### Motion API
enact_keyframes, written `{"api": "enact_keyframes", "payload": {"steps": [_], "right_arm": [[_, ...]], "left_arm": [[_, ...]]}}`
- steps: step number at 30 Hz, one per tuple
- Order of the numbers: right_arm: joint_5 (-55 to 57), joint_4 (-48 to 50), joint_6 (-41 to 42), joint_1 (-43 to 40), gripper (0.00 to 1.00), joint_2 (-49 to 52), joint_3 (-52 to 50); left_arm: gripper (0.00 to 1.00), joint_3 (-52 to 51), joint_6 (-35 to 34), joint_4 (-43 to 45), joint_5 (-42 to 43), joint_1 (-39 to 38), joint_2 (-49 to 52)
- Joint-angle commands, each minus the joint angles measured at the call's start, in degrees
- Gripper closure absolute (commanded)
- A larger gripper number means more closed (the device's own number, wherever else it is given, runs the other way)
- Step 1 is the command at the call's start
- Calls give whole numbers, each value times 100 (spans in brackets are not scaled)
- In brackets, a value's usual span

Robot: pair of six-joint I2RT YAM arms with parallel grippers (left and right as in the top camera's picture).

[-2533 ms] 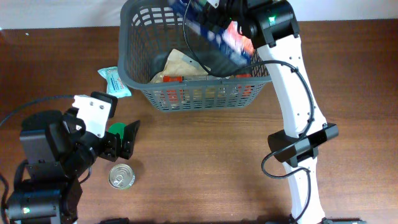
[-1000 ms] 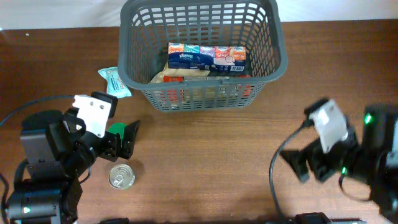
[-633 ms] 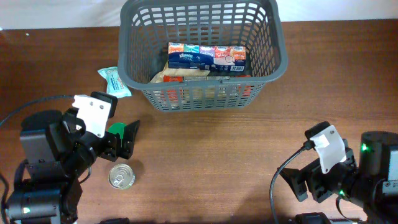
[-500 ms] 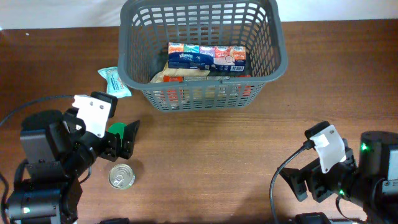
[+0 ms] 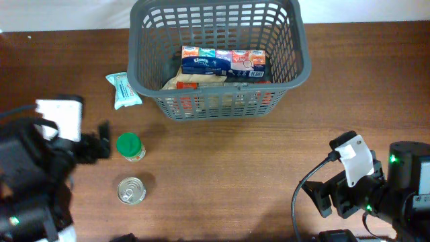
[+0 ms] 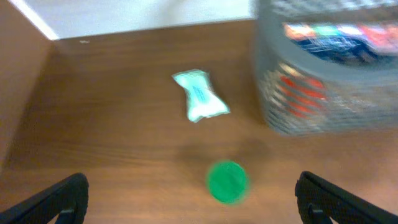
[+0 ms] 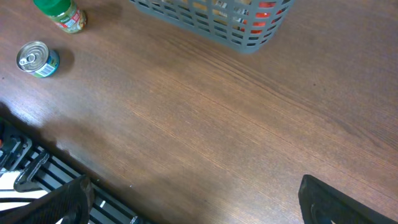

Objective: Pack container
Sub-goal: 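Reach the left gripper to the mint-green toilet tissue pack and grasp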

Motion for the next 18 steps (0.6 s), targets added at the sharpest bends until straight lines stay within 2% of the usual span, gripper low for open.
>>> {"api": "enact_keyframes", "payload": {"steps": [1,3,7,13,18], "right_arm": [[-50,17,24,-42,1,-2,-24],[-52,17,24,-42,1,-2,-24],[-50,17,24,-42,1,-2,-24],[-52,17,24,-42,1,-2,-24],[-50,17,24,-42,1,-2,-24]], "left_arm": [[1,94,111,452,793,817,531],[1,94,111,815,957,1178,863],[1,94,114,1290,787,1279,1692],[1,94,118,1716,962,1071,3038],[1,94,658,1808,953,555,3915]]}}
